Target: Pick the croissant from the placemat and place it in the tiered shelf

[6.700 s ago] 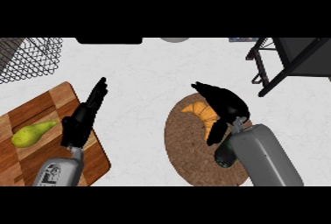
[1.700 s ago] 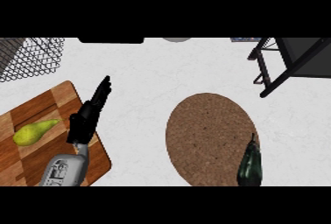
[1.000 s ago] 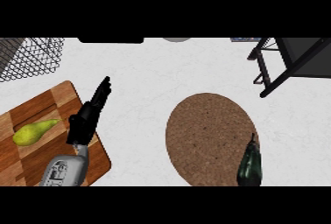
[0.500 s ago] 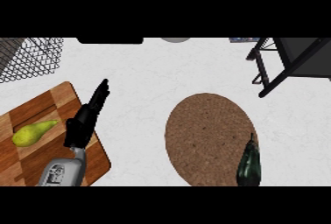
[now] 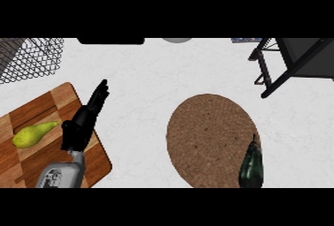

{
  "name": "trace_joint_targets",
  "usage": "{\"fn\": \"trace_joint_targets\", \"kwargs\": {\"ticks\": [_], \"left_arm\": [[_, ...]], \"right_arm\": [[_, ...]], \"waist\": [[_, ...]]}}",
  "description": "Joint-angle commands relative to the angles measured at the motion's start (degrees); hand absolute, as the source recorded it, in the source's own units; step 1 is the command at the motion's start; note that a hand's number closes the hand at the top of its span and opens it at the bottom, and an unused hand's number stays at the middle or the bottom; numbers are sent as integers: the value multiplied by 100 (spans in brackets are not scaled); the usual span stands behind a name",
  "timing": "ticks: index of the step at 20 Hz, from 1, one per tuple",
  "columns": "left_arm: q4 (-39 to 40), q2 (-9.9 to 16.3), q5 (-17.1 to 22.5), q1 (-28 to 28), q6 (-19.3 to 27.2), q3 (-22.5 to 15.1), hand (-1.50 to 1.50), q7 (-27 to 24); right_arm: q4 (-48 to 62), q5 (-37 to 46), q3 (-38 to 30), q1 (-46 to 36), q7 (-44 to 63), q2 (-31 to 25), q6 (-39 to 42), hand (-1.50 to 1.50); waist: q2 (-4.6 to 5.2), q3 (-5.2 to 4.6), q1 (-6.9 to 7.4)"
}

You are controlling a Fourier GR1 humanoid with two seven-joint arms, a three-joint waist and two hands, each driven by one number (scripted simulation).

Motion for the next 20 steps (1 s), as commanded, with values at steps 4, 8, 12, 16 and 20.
{"fn": "trace_joint_targets", "kwargs": {"ticks": [4,8,12,16,20], "left_arm": [[205,-127,-21,-265,78,-4,0,70],[287,2,-1,-284,-8,73,0,-47],[267,81,88,-158,-63,183,0,-11],[389,-43,-23,42,89,119,0,-289],[199,-29,-34,-113,114,117,0,26]], "right_arm": [[-71,-661,-350,-258,-17,-291,149,-150],[-370,-1071,-793,-645,336,-431,-81,-150],[-433,-1168,-1102,-317,761,-1180,116,-150],[-514,-1336,-1402,-31,1544,-1691,462,-150],[-420,-1690,-1797,761,1905,-2446,1677,-150]], "waist": [[8,-1,-21],[-6,-3,-51],[-10,-3,-76],[-19,-5,-121],[-40,0,-232]]}}
